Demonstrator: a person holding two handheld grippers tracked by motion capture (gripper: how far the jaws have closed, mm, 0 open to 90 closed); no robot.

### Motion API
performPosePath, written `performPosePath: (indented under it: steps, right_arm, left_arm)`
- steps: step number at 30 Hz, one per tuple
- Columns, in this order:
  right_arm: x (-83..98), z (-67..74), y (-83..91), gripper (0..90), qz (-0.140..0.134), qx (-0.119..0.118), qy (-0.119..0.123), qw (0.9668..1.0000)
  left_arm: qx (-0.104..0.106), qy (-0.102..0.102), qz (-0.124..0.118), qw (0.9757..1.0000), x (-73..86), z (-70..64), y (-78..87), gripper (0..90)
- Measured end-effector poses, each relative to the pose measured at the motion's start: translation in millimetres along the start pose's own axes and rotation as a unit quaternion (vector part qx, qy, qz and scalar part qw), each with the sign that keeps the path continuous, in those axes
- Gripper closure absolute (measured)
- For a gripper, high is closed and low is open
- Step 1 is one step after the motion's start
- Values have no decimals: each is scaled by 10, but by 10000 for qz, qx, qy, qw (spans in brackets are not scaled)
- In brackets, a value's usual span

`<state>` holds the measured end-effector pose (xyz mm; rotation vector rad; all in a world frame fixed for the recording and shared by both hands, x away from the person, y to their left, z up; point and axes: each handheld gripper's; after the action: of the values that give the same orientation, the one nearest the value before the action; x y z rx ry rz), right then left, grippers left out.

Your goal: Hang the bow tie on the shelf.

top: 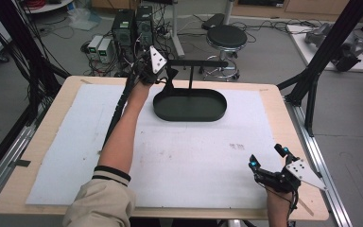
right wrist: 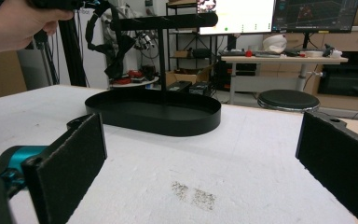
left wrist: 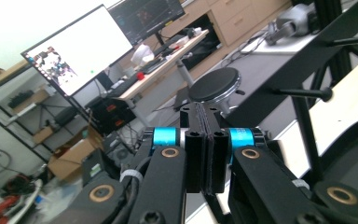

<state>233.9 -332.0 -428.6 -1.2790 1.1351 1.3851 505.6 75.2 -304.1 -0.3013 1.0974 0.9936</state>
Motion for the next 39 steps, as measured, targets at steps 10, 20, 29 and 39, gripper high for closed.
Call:
performPosePath:
  steps: [10, 20, 29, 39]
  right_arm:
    - [7, -38, 5, 8, -14, 15, -25, 10000]
    - [-11, -28, 23, 8, -63, 6, -25, 10000]
    - [-40, 31, 27, 8, -65, -39, 16, 10000]
    - [-75, 41, 36, 8, -100, -85, -17, 9999]
  left_arm:
    - [-37, 95, 412, 9991, 170, 74, -12, 833]
    - [-90, 549, 430, 9975, 405, 126, 188, 402]
    - [238, 1085, -180, 9936, 464, 194, 763, 85]
    - [431, 1562, -877, 9829, 555, 107, 1661, 17]
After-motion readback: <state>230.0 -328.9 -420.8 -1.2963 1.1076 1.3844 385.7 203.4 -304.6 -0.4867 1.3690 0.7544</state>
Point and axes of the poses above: each handheld gripper's, and its own axes: y roughly backward along the jaws, x roughly out of its underside, z roughly to its left, and after that the axes turned 14 degrees about x, right-handed
